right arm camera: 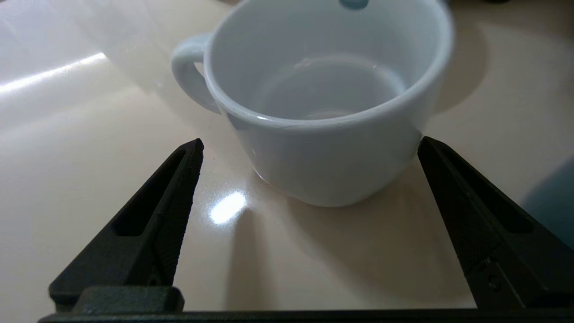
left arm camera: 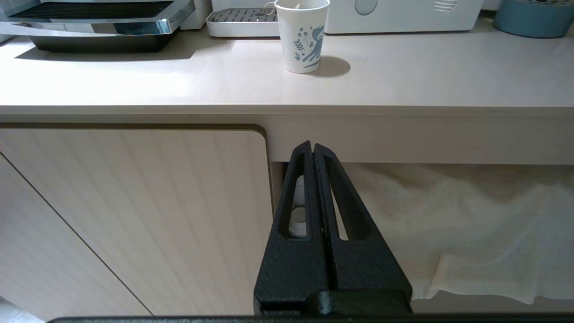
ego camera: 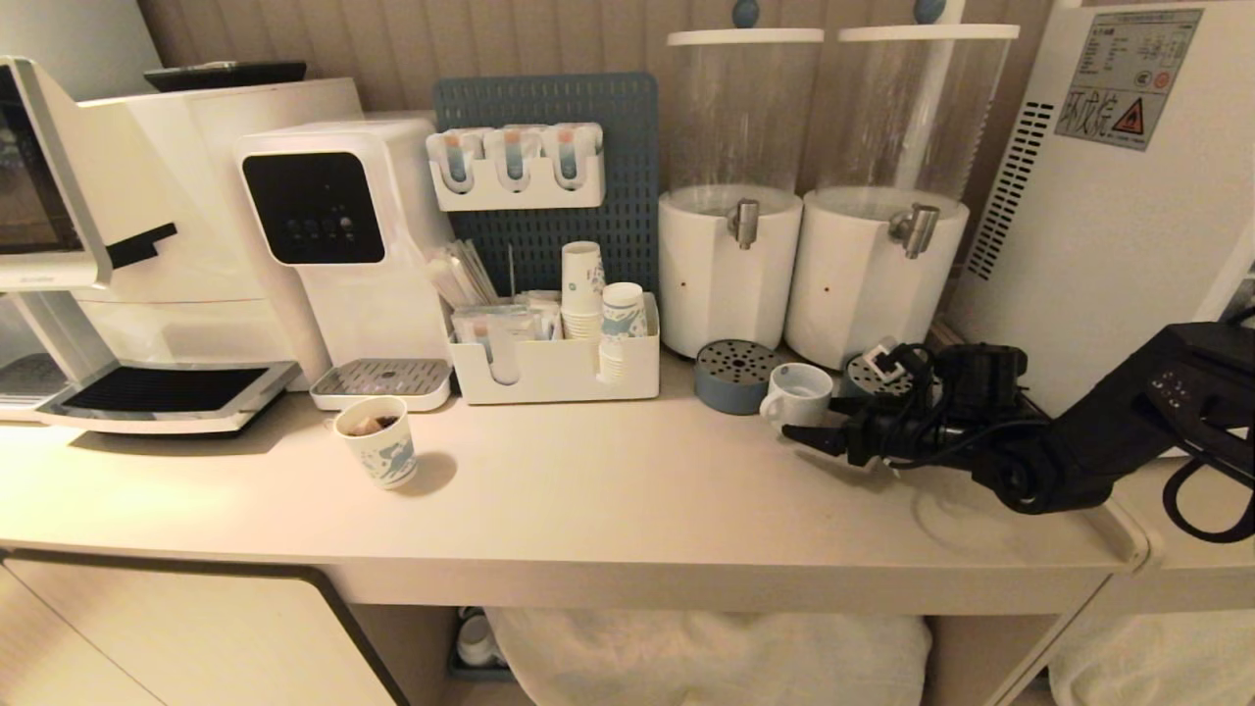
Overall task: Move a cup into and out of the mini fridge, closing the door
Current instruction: Put the ceramic cup in the freezer
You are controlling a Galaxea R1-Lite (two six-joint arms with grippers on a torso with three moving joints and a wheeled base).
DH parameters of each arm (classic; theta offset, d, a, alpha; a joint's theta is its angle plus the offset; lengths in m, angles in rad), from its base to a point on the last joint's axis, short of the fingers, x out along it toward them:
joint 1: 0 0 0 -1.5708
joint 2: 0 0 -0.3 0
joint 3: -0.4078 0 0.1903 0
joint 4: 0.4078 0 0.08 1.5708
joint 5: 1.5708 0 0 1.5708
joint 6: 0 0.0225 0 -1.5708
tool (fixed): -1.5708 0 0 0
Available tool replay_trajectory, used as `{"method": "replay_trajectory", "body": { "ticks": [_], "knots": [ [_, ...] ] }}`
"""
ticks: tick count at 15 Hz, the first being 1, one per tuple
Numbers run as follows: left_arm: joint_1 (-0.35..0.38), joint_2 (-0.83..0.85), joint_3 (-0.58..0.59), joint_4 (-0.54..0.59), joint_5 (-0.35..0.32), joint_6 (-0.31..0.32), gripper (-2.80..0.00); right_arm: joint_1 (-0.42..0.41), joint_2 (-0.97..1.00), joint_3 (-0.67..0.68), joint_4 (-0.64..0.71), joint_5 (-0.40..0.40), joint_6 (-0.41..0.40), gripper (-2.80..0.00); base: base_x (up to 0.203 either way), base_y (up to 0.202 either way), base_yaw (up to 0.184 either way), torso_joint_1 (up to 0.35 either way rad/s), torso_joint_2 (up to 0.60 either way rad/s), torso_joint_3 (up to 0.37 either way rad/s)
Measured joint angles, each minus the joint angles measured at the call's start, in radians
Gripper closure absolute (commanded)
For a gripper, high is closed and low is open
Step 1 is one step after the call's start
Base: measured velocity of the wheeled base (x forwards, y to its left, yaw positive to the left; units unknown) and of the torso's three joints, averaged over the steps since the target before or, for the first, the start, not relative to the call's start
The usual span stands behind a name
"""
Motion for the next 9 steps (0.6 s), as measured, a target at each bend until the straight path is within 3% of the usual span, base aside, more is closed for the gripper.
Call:
{"method": "replay_trajectory", "body": {
  "ticks": [9],
  "knots": [
    [0.000,0.000,0.000,0.000,0.000,0.000,0.00,0.011,0.041,-0.070,0.042,-0.004,0.001,-2.80,0.000,0.000,0.000,0.000,0.00,0.000]
  ]
}}
